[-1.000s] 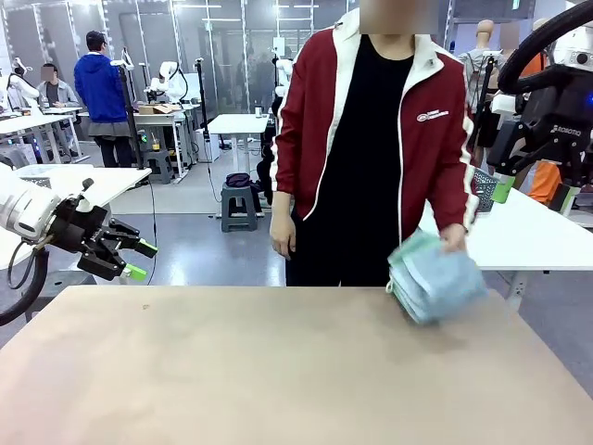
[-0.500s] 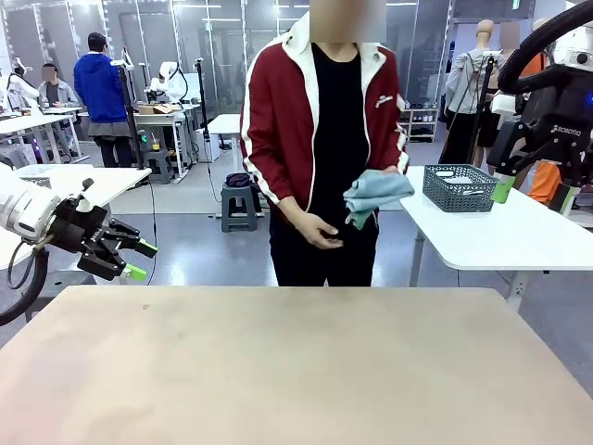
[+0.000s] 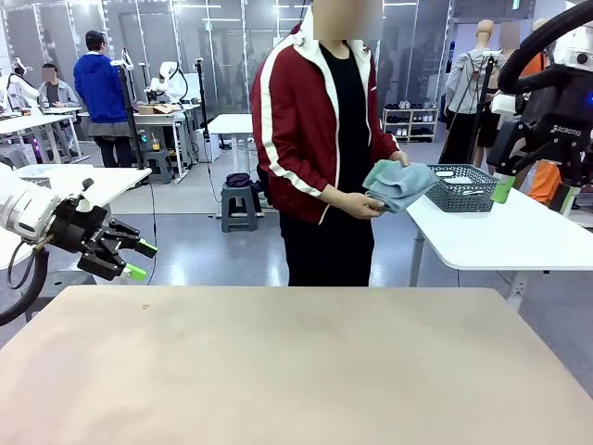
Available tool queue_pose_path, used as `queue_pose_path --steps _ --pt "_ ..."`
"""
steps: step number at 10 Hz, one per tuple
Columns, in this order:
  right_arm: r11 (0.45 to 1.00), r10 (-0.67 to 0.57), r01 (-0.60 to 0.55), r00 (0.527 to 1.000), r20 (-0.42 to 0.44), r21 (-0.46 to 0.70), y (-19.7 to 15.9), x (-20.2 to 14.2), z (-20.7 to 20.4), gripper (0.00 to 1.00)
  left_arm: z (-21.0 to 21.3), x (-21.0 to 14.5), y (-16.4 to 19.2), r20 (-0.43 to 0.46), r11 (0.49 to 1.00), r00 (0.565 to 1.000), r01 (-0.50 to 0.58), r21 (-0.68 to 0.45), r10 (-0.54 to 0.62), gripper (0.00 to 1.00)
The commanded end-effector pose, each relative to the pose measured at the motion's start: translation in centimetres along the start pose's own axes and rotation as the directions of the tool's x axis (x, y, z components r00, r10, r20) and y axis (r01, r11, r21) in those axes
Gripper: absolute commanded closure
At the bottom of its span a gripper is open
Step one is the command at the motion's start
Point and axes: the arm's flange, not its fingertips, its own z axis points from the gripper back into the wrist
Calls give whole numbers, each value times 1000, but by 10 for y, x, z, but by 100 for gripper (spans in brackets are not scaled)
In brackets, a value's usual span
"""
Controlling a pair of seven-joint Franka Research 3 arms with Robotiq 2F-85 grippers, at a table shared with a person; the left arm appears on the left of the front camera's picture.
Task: Fold the towels and place them in the basket.
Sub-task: Stack the folded Towel with hook on the right side of the table.
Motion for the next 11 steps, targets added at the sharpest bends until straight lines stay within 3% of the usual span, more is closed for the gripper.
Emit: queue_pose_path --steps 1,11 --pt "1000 -6 6 1000 11 -2 -1 2 0 9 0 0 0 4 1000 1000 -1 5 1 15" --pt "1000 -6 6 1000 11 -2 -1 2 0 9 0 0 0 4 1000 1000 -1 5 1 15"
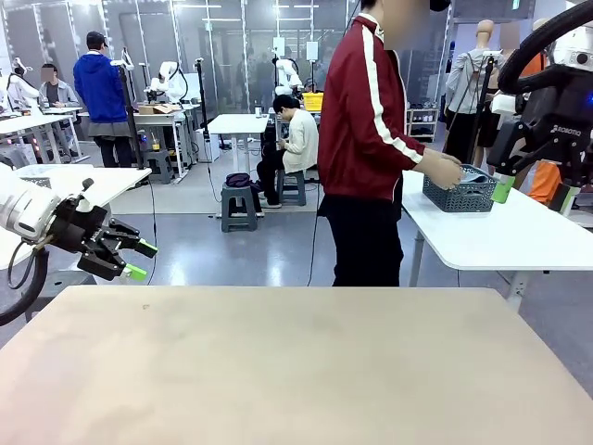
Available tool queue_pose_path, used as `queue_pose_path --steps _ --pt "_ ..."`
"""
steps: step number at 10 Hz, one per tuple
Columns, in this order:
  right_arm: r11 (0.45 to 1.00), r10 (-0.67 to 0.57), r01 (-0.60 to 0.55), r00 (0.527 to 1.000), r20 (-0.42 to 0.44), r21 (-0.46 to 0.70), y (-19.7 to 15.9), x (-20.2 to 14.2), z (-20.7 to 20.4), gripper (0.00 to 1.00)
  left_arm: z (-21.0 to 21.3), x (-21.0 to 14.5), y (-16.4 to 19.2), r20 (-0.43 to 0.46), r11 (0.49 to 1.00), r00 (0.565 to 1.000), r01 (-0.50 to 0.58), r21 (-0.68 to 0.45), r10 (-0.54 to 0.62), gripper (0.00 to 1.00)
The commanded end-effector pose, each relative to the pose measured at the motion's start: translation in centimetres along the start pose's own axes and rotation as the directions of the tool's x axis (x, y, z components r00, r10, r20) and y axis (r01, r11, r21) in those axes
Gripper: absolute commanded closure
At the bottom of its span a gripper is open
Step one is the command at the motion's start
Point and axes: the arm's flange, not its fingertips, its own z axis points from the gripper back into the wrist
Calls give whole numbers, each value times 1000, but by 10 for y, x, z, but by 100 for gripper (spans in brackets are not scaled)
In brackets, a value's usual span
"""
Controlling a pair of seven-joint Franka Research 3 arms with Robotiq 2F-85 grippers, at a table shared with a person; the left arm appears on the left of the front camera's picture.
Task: Fold the towels and place them in the basket.
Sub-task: Stack the folded Towel with hook on the right side of the table.
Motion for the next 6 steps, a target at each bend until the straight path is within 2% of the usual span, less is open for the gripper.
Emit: queue_pose_path --steps 1,6 --pt "1000 -6 6 1000 11 -2 -1 2 0 9 0 0 0 4 1000 1000 -1 5 1 15" --pt "1000 -6 6 1000 11 -2 -1 2 0 9 0 0 0 4 1000 1000 -1 5 1 15"
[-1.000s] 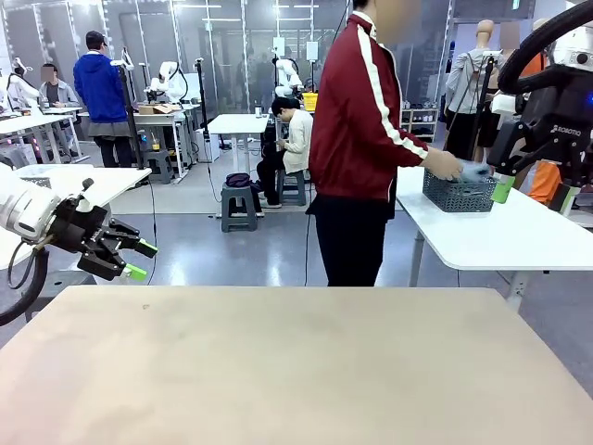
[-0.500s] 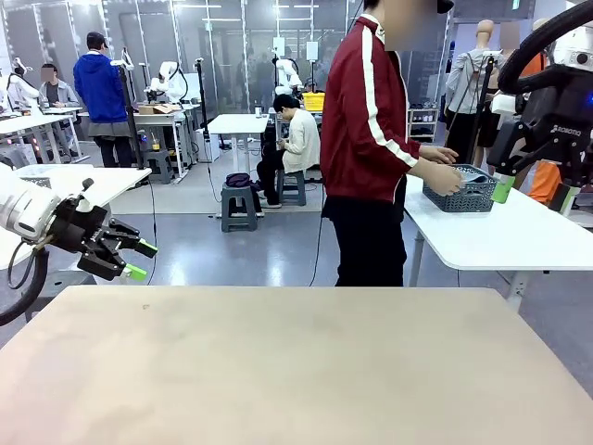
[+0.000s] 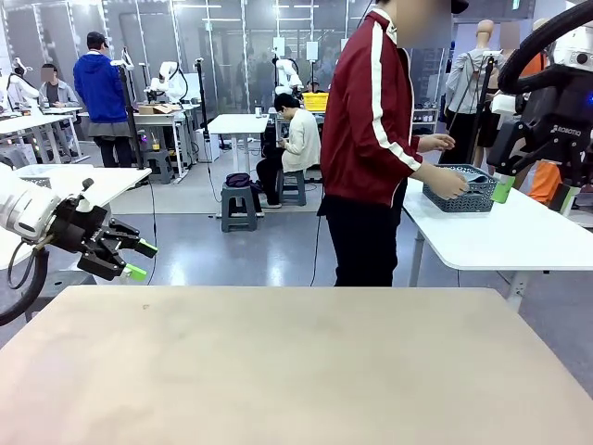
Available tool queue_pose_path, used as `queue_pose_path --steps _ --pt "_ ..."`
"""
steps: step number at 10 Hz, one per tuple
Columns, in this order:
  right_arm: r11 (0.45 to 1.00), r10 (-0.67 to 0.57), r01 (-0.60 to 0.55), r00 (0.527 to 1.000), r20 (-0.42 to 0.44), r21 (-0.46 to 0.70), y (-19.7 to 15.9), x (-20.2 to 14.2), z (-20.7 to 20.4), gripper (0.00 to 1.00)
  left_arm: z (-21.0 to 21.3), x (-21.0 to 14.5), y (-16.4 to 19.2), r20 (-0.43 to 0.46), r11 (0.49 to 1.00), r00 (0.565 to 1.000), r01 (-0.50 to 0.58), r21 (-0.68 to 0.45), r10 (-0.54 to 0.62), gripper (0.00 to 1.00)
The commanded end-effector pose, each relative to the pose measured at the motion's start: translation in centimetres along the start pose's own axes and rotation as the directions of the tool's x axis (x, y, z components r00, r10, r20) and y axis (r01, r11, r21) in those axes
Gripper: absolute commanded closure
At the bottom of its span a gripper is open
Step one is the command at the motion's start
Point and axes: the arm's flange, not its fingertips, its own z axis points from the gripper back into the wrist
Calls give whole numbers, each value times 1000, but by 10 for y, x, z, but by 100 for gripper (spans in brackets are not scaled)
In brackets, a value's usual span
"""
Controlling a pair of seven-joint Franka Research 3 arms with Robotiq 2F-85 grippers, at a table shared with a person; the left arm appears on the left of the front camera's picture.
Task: Fold the towels and place them in the basket.
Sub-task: Stack the folded Towel with hook on the right side of the table.
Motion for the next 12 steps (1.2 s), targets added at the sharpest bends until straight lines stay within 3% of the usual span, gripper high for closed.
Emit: queue_pose_path --steps 1,12 --pt "1000 -6 6 1000 11 -2 -1 2 0 9 0 0 0 4 1000 1000 -1 5 1 15" --pt "1000 -6 6 1000 11 -2 -1 2 0 9 0 0 0 4 1000 1000 -1 5 1 15"
